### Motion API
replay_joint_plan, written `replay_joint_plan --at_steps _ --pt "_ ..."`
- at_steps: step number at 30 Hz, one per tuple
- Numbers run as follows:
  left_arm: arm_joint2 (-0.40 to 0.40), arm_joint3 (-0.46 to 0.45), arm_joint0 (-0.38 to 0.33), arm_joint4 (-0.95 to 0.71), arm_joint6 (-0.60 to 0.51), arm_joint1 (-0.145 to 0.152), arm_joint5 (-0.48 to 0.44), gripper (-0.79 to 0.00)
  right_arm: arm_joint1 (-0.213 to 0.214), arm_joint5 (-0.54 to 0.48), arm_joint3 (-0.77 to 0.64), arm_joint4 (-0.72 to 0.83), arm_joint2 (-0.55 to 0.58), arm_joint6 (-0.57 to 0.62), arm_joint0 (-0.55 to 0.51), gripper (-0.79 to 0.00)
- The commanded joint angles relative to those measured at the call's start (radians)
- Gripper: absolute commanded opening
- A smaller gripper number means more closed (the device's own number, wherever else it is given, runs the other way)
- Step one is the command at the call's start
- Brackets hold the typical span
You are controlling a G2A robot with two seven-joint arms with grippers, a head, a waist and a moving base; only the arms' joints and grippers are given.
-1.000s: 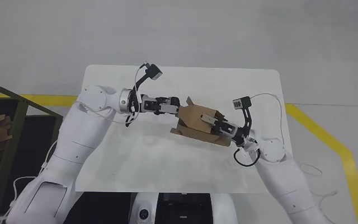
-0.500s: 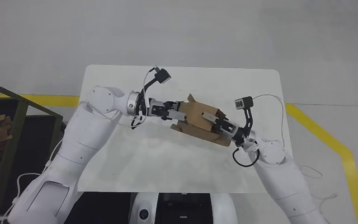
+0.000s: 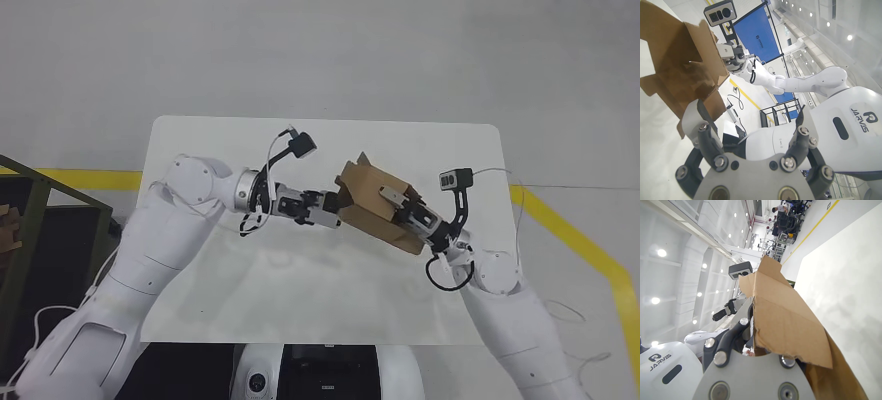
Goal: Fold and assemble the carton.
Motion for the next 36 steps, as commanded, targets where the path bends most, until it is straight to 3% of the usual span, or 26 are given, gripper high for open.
replay_joint_plan --at_steps 1,36 --pt "0.007 -0.003 -0.002 0.002 -0.002 -0.001 0.001 0.0 -0.001 0.003 -0.004 -0.005 -0.003 -0.008 0.001 -0.785" --pt "0.087 0.057 -0.054 -0.04 -0.026 -0.024 0.004 0.0 -0.021 0.029 -0.069 -0.093 -0.045 -0.127 -0.019 -0.785"
